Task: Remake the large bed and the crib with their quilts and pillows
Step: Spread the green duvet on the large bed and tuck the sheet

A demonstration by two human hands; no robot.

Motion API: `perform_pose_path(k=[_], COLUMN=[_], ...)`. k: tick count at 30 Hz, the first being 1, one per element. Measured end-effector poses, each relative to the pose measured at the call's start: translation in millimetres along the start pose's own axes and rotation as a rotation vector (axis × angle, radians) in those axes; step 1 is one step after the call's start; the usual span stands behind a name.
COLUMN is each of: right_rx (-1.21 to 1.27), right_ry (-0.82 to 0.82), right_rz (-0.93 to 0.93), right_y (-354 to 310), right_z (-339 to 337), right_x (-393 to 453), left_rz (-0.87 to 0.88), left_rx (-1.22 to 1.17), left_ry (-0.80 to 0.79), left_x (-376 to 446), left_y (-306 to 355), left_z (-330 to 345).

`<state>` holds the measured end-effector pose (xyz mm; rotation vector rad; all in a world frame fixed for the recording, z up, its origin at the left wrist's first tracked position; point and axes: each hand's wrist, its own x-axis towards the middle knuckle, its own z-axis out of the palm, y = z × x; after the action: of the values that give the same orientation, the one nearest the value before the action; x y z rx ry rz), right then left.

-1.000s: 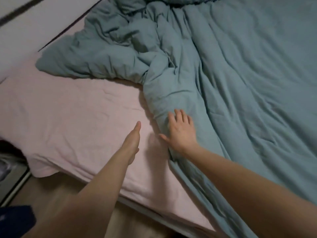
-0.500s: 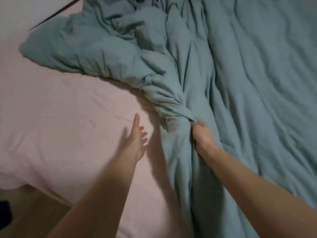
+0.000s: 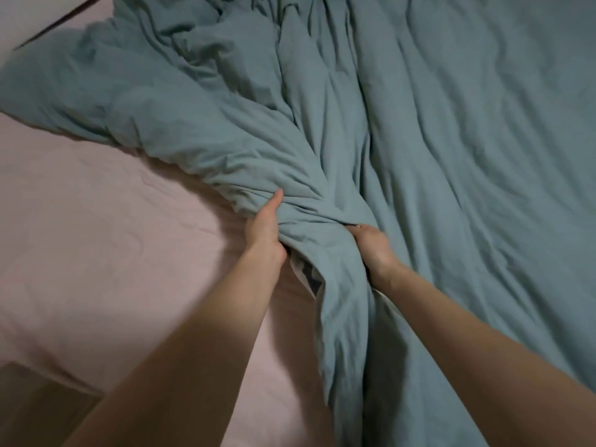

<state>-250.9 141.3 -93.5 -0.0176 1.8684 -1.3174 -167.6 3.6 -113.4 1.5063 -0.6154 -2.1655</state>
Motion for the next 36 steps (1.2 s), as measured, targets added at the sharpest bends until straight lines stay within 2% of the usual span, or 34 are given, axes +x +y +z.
perform_pose_path(k=[2,5,7,9,11,14,16,20,21,23,25,26,28,29,31,33,34,36], right_rx=[-0.244,-0.713,-0.773,-0.737,-0.865,-1.099,-1.151,-1.114,-1.107,-1.124,-1.097,-1.023,-0.799,-0.738,-0.796,-0.971,-1.008,-0.927], right_ry=[-0.032,-0.064,-0.064,-0.111,-0.184,-0.201,-0.095,0.261,0.304,0.319,0.316,0.308,0.317,0.306,0.144,-0.071,-0.108,-0.025], right_rz=[-0.098,-0.322,-0.524,-0.709,-0.757,-0.613,-0.585,-0.817,-0.848,-0.782,-0.621,-0.596,-0.662,-0.736,-0.764,-0.611,-0.571,-0.646], right_y=[-7,-23,-35,-39,-31,-10,5,37,47,63,73,72,70,72,92,120,130,139], right_z=[13,51,88,128,163,214,234,252,256,260,260,257,255,259,274,295,301,311], right_x=[-8,-34,-74,-120,-154,-190,-201,-213,-217,-225,-235,-235,-248,-257,-272,-278,-280,-283], left_rz=[0.237,0.608,0.79,0.869,0.868,0.846,0.826,0.757,0.719,0.639,0.625,0.651,0.716,0.737,0.685,0.583,0.591,0.708], left_rx=[0.077,0.297,0.526,0.771,0.915,0.916,0.857,0.813,0.805,0.746,0.647,0.567,0.409,0.36,0.4,0.568,0.629,0.62], left_ry=[0.176,0.299,0.343,0.307,0.234,0.215,0.251,0.384,0.415,0.463,0.409,0.354,0.246,0.246,0.301,0.412,0.438,0.416], left_x=[-15,-49,-76,-103,-127,-152,-157,-156,-153,-146,-146,-147,-154,-155,-151,-150,-148,-145], left_y=[18,67,105,131,143,154,158,160,160,157,153,154,158,159,146,123,116,119], left_z=[-16,-49,-81,-116,-145,-185,-201,-237,-247,-262,-266,-262,-265,-276,-317,-371,-390,-407])
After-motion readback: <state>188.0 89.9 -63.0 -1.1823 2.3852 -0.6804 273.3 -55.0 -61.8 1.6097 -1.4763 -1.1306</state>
